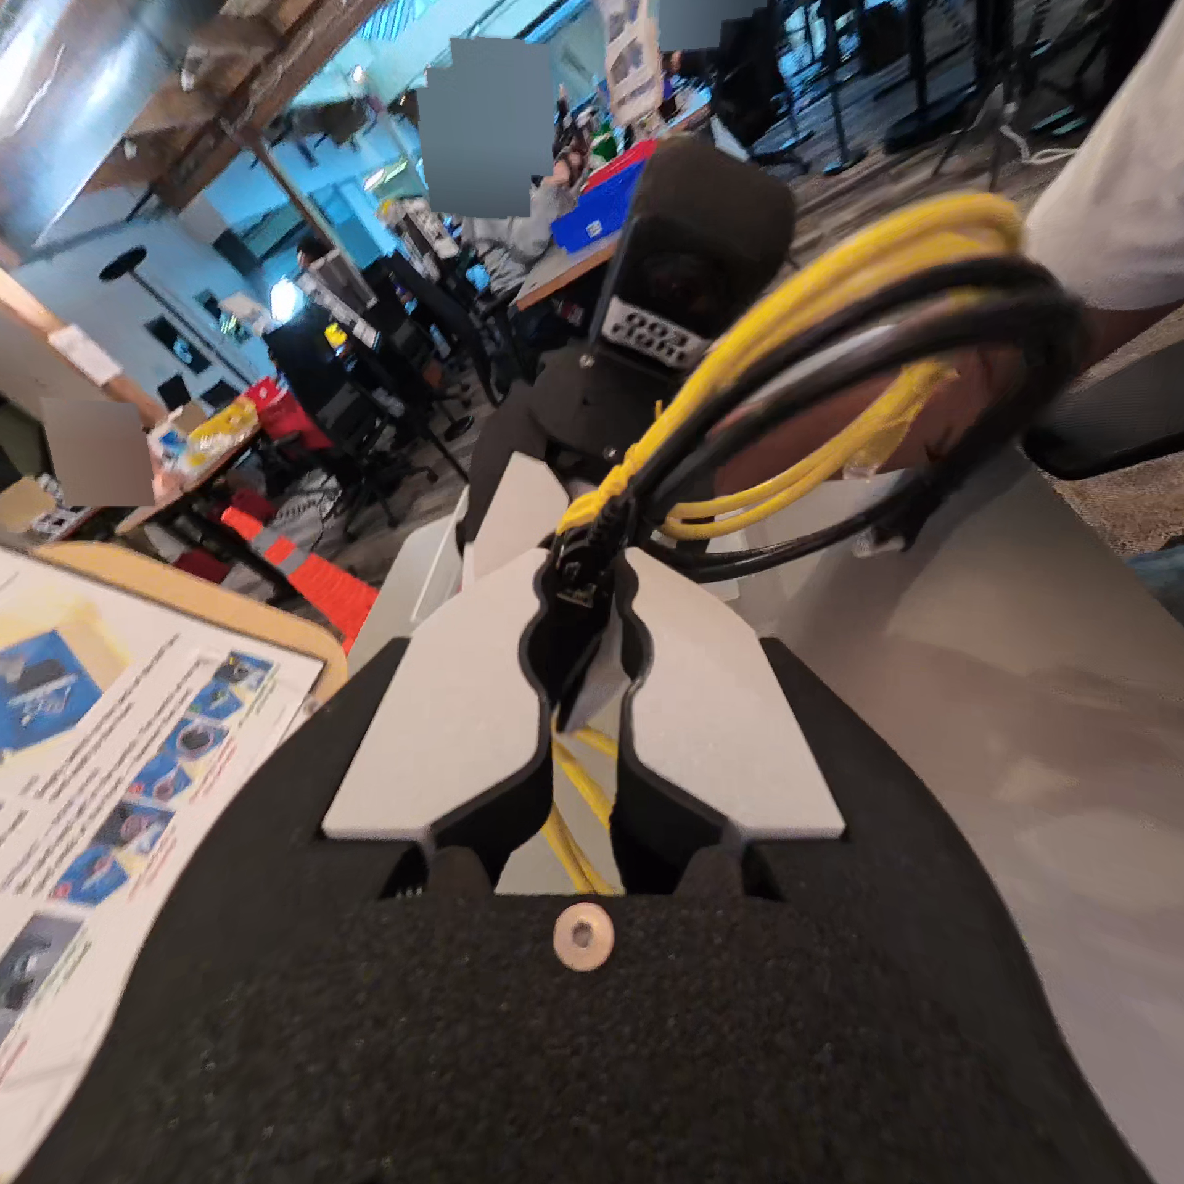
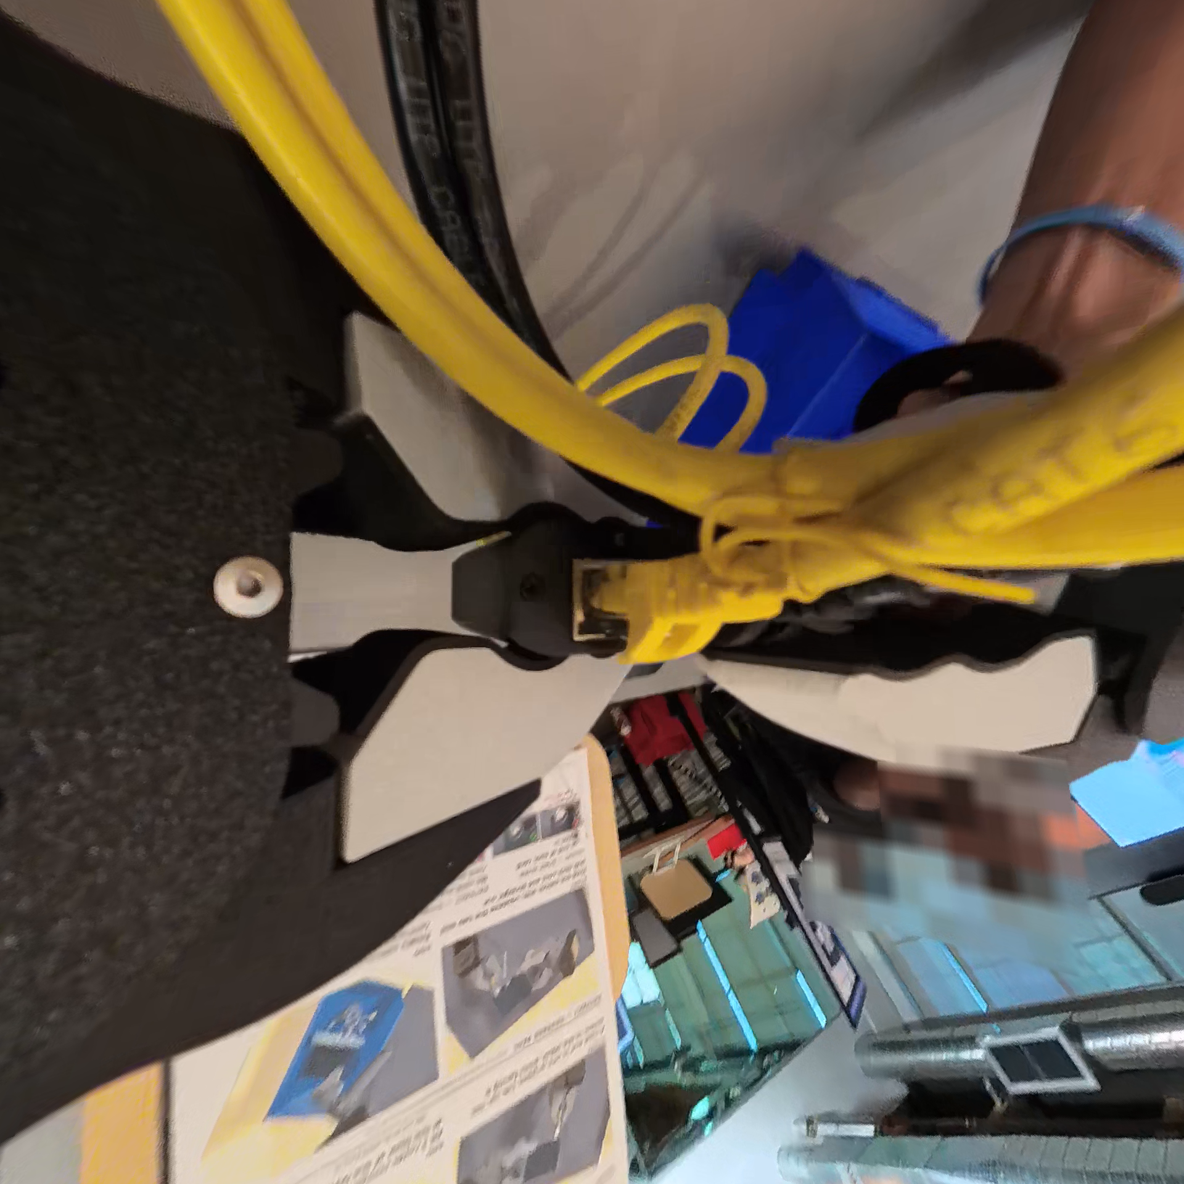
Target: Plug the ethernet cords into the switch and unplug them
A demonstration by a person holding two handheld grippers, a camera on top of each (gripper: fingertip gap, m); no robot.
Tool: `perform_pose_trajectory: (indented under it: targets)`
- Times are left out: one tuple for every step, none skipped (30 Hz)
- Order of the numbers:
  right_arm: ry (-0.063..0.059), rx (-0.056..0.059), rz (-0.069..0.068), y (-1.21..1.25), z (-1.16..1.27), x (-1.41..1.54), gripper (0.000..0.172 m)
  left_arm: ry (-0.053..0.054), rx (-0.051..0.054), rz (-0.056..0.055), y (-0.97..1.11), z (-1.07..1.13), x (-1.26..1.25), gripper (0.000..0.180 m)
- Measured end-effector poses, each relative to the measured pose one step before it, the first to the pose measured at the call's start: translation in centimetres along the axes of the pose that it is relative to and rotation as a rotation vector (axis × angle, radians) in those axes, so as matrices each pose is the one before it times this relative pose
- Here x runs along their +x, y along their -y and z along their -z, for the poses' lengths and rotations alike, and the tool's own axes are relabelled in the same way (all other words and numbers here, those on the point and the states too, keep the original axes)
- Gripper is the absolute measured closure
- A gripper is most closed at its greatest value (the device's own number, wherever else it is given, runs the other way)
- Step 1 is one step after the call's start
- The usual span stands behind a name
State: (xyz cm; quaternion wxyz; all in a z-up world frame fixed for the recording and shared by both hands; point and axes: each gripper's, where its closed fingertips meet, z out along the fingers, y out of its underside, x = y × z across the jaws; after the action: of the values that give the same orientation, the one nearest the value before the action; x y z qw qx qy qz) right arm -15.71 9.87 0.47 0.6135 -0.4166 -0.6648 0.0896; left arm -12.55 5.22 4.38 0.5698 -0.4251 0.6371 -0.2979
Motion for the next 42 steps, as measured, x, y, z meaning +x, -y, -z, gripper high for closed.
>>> perform_pose_trajectory:
  targets:
    - [-0.0281, -0.0106, 0.0074, -0.133, 0.134, 0.465, 0.148, 0.0241, -0.0099, 0.0248, -0.118, 0.339, -0.331, 0.163]
    - [-0.0176, -0.0094, 0.0058, -0.033, 0.144, 0.388, 0.147, 0.0268, -0.0024, 0.0211, -0.148, 0.46, -0.34, 0.159]
    - [-0.0194, -0.0215, 0.0163, -0.126, 0.134, 0.374, 0.148, 0.0426, -0.0157, 0.0205, -0.349, 0.608, -0.645, 0.157]
    - [-0.0231, -0.0286, 0.0349, -0.174, 0.093, 0.314, 0.148, 0.0425, -0.0182, 0.0337, -0.38, 0.665, -0.729, 0.157]
    - [-0.0199, -0.0237, 0.0352, -0.053, 0.106, 0.208, 0.147, 0.0187, -0.0148, 0.0384, -0.312, 0.717, -0.494, 0.157]
    - [-0.0181, -0.0042, 0.0233, 0.194, 0.136, 0.17, 0.147, 0.0373, -0.0068, 0.0483, -0.124, 0.734, -0.779, 0.158]
    - [-0.0174, -0.0073, 0.0215, 0.129, 0.06, 0.149, 0.148, 0.0308, 0.0033, 0.0498, 0.08, 0.698, -0.682, 0.161]
    - [-0.0265, -0.0291, 0.0265, -0.136, -0.028, 0.277, 0.147, 0.0181, 0.0081, 0.0536, 0.24, 0.6, -0.413, 0.162]
    - [-0.0246, -0.041, 0.0328, -0.285, -0.084, 0.235, 0.147, 0.0276, -0.0066, 0.0605, 0.13, 0.428, -0.438, 0.164]
    - [-0.0215, -0.0371, 0.0356, -0.207, -0.076, 0.176, 0.147, 0.0048, -0.0136, 0.0594, 0.117, 0.195, 0.037, 0.164]
    - [-0.0238, -0.0335, 0.0441, -0.115, -0.046, 0.156, 0.147, -0.0064, -0.0214, 0.0622, -0.051, -0.044, 0.362, 0.163]
    - [-0.0244, -0.0381, 0.0526, -0.126, -0.036, 0.108, 0.141, 0.0062, -0.0481, 0.063, -0.469, -0.278, 0.244, 0.161]
    - [-0.0254, -0.035, 0.0503, -0.069, -0.03, 0.132, 0.146, -0.0209, -0.0435, 0.0477, -0.396, -0.454, 0.659, 0.152]
    - [-0.0177, -0.0321, 0.0437, -0.062, -0.063, 0.058, 0.147, -0.0245, -0.0292, 0.0425, -0.285, -0.496, 0.749, 0.144]
    - [-0.0117, -0.0304, 0.0312, -0.078, -0.083, 0.006, 0.147, 0.0035, -0.0373, 0.0355, -0.384, -0.479, 0.348, 0.143]
    - [-0.0135, -0.0169, 0.0201, -0.015, -0.065, 0.045, 0.147, 0.0147, -0.0172, 0.015, -0.05, -0.329, 0.163, 0.142]
    - [-0.0069, -0.012, 0.0122, -0.047, -0.07, -0.025, 0.148, 0.0251, 0.0091, 0.0083, 0.262, -0.081, -0.025, 0.143]
    - [-0.0017, -0.0039, 0.0039, -0.026, -0.048, -0.067, 0.148, 0.026, 0.0058, 0.0033, 0.217, 0.017, -0.164, 0.147]
    - [-0.0001, 0.0005, -0.0026, -0.005, -0.019, -0.015, 0.148, 0.0197, -0.0048, 0.0007, 0.064, -0.005, -0.13, 0.149]
    - [-0.0012, -0.0037, -0.002, -0.045, -0.007, 0.034, 0.147, 0.0153, -0.0175, -0.0024, -0.144, -0.064, -0.071, 0.149]
    - [-0.0051, -0.0081, 0.0029, -0.057, 0.002, 0.096, 0.148, 0.0067, -0.0261, -0.0042, -0.318, -0.13, 0.105, 0.149]
    - [-0.0045, -0.0116, 0.0081, -0.065, -0.003, 0.094, 0.148, 0.0024, -0.0279, -0.0026, -0.326, -0.136, 0.198, 0.15]
    - [-0.0065, -0.0123, 0.0163, -0.035, -0.005, 0.055, 0.147, 0.0083, -0.0203, 0.0021, -0.159, -0.043, 0.12, 0.15]
    - [-0.0086, -0.0154, 0.0161, -0.066, -0.039, 0.026, 0.147, 0.0073, -0.024, -0.0005, -0.149, 0.025, 0.08, 0.15]
    - [-0.0062, -0.012, 0.012, -0.008, -0.028, -0.007, 0.147, 0.0074, -0.0316, -0.0048, -0.218, -0.005, 0.043, 0.15]
    - [-0.0077, -0.0042, 0.0079, 0.092, -0.014, 0.03, 0.147, 0.0064, -0.0379, -0.0046, -0.303, -0.042, 0.002, 0.15]
    - [-0.0066, -0.0107, 0.0121, 0.013, -0.017, 0.03, 0.147, 0.007, -0.028, 0.002, -0.148, 0.022, -0.09, 0.15]
    - [-0.0095, -0.0157, 0.0162, -0.047, -0.053, 0.032, 0.147, 0.0034, -0.0272, 0.0081, -0.133, -0.001, -0.09, 0.151]
    - [-0.0093, -0.0152, 0.0137, -0.01, -0.029, 0.06, 0.147, -0.0027, -0.0281, 0.0098, -0.183, -0.039, -0.051, 0.152]
    - [-0.008, -0.0132, 0.0166, 0.016, -0.005, 0.025, 0.147, -0.0055, -0.0311, 0.0084, -0.237, -0.061, -0.035, 0.149]
    - [-0.0087, -0.0128, 0.0189, 0.023, 0.009, 0.012, 0.147, -0.005, -0.0282, 0.0085, -0.224, -0.064, -0.05, 0.149]
    - [-0.0068, -0.0151, 0.0202, -0.011, -0.01, -0.01, 0.147, -0.0008, -0.0238, 0.005, -0.214, -0.097, -0.084, 0.149]
    - [-0.0033, -0.0167, 0.015, -0.019, -0.021, -0.048, 0.147, 0.0005, -0.0178, 0.0009, -0.184, -0.127, -0.102, 0.154]
    - [-0.0022, -0.0202, 0.0133, -0.068, -0.054, -0.053, 0.147, -0.001, -0.0127, 0.0006, -0.183, -0.184, -0.04, 0.158]
    - [0.0028, -0.0213, 0.0098, -0.092, -0.101, -0.14, 0.146, -0.0035, -0.0094, 0.0036, -0.181, -0.208, 0.038, 0.165]
    - [0.0047, -0.0199, 0.0114, -0.081, -0.122, -0.203, 0.146, 0.0021, -0.0115, 0.0047, -0.214, -0.244, -0.026, 0.169]
    - [-0.0004, -0.0103, 0.019, 0.002, -0.101, -0.175, 0.146, 0.0087, -0.0154, -0.003, -0.252, -0.239, -0.166, 0.169]
    - [0.0014, -0.0058, 0.016, 0.068, -0.078, -0.229, 0.146, 0.0013, -0.0167, -0.0054, -0.293, -0.194, -0.123, 0.169]
    - [0.0036, 0.001, 0.0013, 0.143, -0.039, -0.211, 0.145, -0.0094, -0.0147, -0.0014, -0.265, -0.132, -0.067, 0.169]
    - [0.0037, 0.0066, -0.0025, 0.151, -0.035, -0.189, 0.145, -0.0151, -0.0059, 0.0034, -0.178, -0.066, -0.041, 0.169]
    - [0.0085, 0.0005, -0.0055, 0.055, -0.054, -0.173, 0.145, -0.0105, -0.0001, -0.001, -0.07, -0.045, -0.091, 0.169]
    - [0.0055, -0.0036, -0.004, -0.01, -0.065, -0.073, 0.145, -0.0037, 0.0069, -0.0129, 0.003, 0.018, -0.097, 0.169]
